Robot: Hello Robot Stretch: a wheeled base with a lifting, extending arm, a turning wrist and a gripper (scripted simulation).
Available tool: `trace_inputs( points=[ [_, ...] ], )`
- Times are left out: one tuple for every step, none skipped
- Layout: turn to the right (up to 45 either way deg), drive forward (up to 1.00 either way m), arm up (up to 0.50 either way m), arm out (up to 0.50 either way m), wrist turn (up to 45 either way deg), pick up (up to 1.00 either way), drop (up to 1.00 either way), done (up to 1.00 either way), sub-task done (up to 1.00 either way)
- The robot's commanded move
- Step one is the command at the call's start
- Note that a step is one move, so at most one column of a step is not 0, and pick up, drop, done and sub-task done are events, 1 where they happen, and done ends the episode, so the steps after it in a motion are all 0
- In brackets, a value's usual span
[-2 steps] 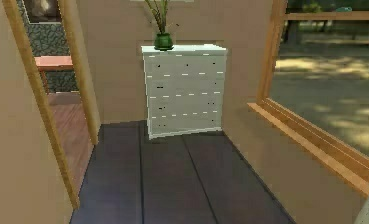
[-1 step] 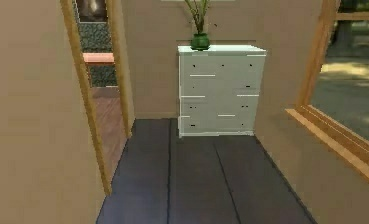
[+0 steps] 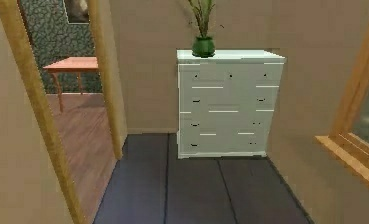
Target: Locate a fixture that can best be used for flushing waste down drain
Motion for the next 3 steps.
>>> trace_inputs(
  points=[
    [-3.0,0.00,0.00,0.00,0.0,0.00,0.00,0.00,0.00],
    [0.0,1.00,0.00,0.00,0.0,0.00,0.00,0.00,0.00],
    [0.0,0.20,0.00,0.00,0.0,0.00,0.00,0.00,0.00]
  ],
)
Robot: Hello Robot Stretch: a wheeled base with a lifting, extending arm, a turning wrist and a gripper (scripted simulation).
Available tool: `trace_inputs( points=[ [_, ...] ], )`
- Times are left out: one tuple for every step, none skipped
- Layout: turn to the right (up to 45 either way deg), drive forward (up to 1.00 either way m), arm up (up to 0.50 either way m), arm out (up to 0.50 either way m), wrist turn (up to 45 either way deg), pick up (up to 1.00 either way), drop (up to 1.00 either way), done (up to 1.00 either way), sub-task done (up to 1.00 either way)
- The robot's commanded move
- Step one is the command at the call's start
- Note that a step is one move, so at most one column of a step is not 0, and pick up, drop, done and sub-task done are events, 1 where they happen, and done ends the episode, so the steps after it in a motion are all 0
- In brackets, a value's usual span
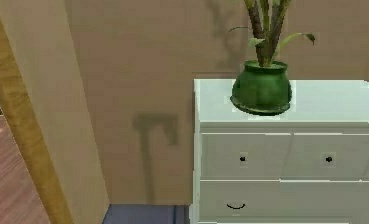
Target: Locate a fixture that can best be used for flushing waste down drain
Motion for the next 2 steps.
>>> trace_inputs(
  points=[
    [-45.0,0.00,0.00,0.00,0.0,0.00,0.00,0.00,0.00],
    [-27.0,0.00,0.00,0.00,0.0,0.00,0.00,0.00,0.00]
  ],
)
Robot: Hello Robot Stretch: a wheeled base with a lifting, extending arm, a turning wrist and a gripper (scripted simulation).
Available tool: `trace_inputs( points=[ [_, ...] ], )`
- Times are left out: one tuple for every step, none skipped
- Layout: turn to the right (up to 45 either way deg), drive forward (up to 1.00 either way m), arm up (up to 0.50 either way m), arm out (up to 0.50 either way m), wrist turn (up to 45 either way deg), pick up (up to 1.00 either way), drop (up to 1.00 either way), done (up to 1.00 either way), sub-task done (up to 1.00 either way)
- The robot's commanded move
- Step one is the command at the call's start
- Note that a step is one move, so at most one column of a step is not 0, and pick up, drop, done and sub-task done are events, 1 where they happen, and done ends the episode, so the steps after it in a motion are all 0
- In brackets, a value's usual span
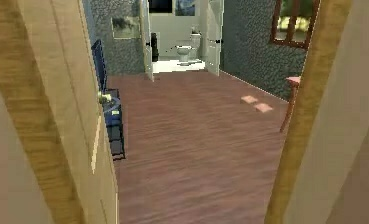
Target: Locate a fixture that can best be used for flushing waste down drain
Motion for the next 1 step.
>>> trace_inputs(
  points=[
    [-3.0,0.00,0.00,0.00,0.0,0.00,0.00,0.00,0.00]
  ],
)
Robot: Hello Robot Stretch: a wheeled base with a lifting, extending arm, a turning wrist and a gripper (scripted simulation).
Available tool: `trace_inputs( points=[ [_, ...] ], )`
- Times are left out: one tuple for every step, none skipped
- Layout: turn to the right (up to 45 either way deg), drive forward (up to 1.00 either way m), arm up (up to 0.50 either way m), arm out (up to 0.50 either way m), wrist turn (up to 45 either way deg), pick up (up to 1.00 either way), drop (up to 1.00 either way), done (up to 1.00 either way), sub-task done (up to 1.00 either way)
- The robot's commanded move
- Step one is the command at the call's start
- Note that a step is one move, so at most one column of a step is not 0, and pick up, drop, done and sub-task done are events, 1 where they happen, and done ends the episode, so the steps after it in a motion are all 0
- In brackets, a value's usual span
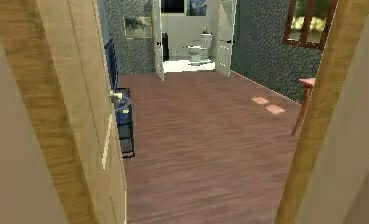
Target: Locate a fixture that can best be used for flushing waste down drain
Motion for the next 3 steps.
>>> trace_inputs(
  points=[
    [0.0,1.00,0.00,0.00,0.0,0.00,0.00,0.00,0.00],
    [0.0,0.20,0.00,0.00,0.0,0.00,0.00,0.00,0.00],
    [45.0,0.00,0.00,0.00,0.0,0.00,0.00,0.00,0.00]
  ],
)
